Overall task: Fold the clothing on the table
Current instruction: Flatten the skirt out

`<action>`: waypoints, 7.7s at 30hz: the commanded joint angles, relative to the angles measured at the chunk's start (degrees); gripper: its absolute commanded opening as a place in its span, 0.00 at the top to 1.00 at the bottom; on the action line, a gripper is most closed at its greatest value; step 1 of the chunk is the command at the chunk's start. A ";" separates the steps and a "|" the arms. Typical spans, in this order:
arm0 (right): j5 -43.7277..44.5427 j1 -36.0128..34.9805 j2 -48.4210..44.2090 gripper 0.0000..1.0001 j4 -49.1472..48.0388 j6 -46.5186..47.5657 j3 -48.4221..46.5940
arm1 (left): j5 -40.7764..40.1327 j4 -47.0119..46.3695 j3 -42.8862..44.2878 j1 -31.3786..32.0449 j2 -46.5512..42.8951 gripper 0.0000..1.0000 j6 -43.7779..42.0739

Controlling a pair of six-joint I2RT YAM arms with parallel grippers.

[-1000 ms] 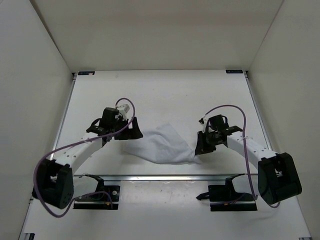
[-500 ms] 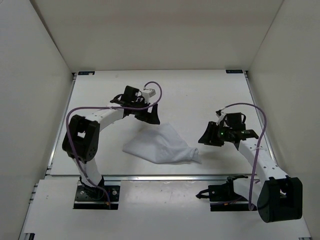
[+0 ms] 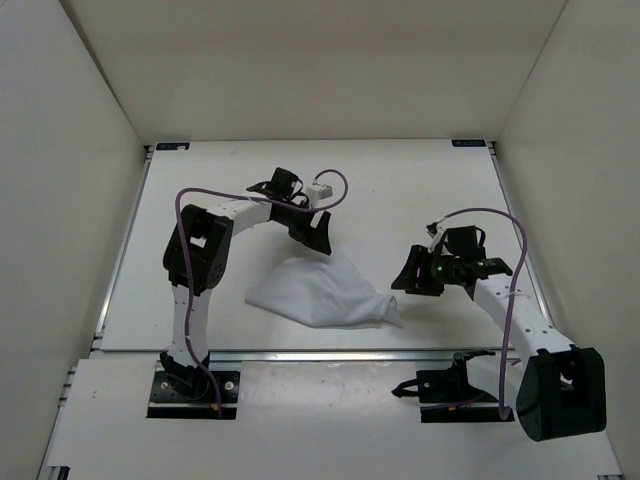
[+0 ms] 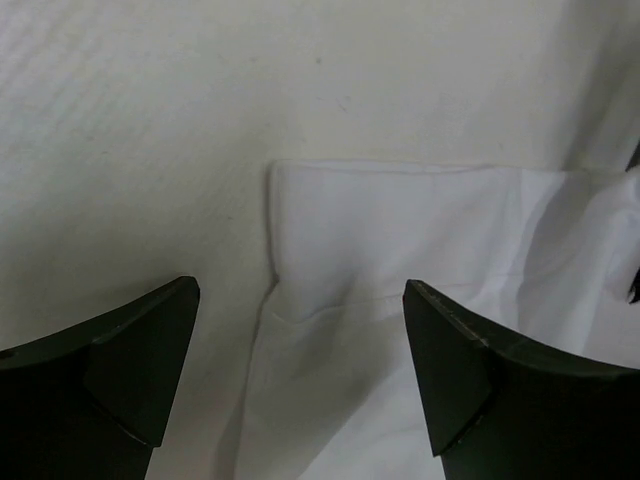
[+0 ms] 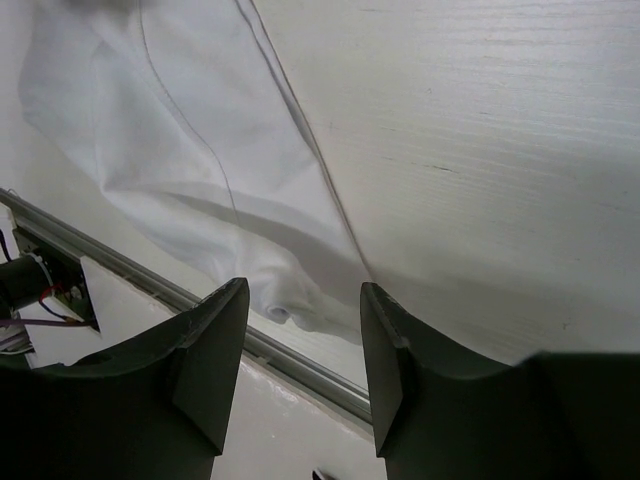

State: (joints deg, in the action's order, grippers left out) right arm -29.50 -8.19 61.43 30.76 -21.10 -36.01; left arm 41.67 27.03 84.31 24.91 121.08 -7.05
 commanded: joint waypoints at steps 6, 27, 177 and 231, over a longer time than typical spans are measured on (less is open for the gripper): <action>-1.18 0.10 2.90 0.55 -1.59 -0.69 -2.57 | 5.79 8.39 1.91 3.48 3.11 0.13 -6.14; -0.38 -0.52 4.75 0.56 -1.76 -0.43 -5.74 | -11.86 -21.73 -7.91 -0.55 -6.63 1.00 24.25; -2.31 0.80 4.85 0.25 -14.59 7.31 -2.32 | -20.13 -12.91 -49.60 1.73 -61.91 0.06 26.65; -2.32 -10.36 12.75 0.76 -23.47 1.33 4.99 | -19.70 -14.46 -53.11 -1.61 -53.94 0.34 26.13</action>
State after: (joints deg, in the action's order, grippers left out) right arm -31.81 -18.70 74.17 9.45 -19.90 -28.73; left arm 21.80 13.72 30.55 23.35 65.76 19.88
